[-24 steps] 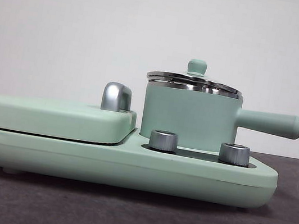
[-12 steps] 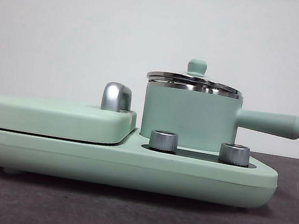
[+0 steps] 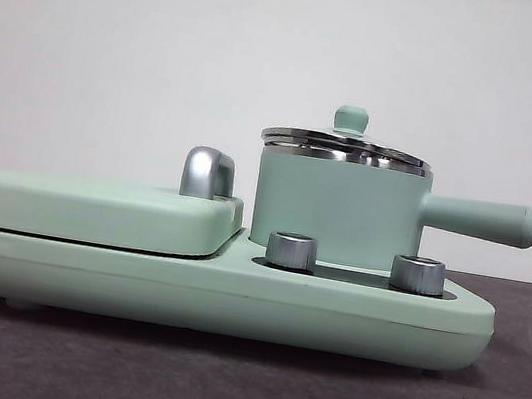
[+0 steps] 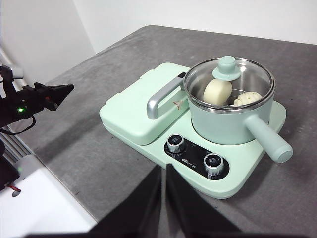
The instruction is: Put the buns in a small steamer
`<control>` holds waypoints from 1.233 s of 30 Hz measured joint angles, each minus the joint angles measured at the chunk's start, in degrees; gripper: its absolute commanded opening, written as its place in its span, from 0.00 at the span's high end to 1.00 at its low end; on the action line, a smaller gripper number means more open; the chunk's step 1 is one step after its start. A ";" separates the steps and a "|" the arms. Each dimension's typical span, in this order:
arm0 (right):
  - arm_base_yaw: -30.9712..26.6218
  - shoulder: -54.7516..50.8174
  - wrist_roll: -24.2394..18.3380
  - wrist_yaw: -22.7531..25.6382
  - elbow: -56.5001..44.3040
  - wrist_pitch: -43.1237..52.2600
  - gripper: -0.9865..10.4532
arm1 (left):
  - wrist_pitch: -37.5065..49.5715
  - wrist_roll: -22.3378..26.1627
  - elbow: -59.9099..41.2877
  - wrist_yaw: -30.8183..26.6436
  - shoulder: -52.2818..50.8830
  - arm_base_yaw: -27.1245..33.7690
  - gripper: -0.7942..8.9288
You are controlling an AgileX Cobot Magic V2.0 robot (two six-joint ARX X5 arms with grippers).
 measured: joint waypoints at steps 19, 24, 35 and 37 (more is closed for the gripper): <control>-8.83 -0.59 0.00 0.15 -3.54 3.58 0.90 | 0.02 0.00 0.00 0.00 0.00 0.00 0.91; -16.61 -2.47 -0.11 0.17 -12.11 16.31 0.90 | 0.02 0.00 0.00 0.00 0.00 0.00 0.91; -27.26 -10.01 -2.03 1.49 -37.99 44.37 0.90 | 0.02 0.00 0.00 -0.02 0.00 0.00 0.91; -28.26 -10.75 -2.71 4.02 -41.62 44.50 0.90 | 0.02 0.00 0.00 0.00 0.00 0.00 0.91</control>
